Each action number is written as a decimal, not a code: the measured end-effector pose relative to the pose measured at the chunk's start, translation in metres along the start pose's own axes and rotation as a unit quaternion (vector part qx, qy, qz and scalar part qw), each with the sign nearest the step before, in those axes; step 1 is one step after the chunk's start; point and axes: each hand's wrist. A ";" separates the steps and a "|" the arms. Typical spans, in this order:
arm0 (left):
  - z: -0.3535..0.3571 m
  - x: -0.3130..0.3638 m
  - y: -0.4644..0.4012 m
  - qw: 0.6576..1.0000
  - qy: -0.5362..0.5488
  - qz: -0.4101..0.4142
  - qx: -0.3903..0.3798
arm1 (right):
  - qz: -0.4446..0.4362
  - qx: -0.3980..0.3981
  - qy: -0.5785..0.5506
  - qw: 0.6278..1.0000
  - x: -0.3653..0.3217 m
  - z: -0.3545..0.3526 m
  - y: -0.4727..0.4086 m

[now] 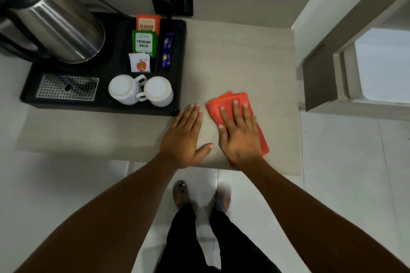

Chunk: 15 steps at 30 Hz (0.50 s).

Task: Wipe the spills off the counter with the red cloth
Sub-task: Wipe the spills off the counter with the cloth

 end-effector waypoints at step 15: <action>0.000 -0.007 0.033 0.998 -0.043 0.012 -0.034 | 0.071 0.032 -0.009 0.997 -0.044 0.029 0.004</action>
Point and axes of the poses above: each hand's wrist, its own y-axis away from the middle knuckle, its own z-axis out of the palm, x = y × z, and after that the axes turned 14 degrees about -y, right-handed
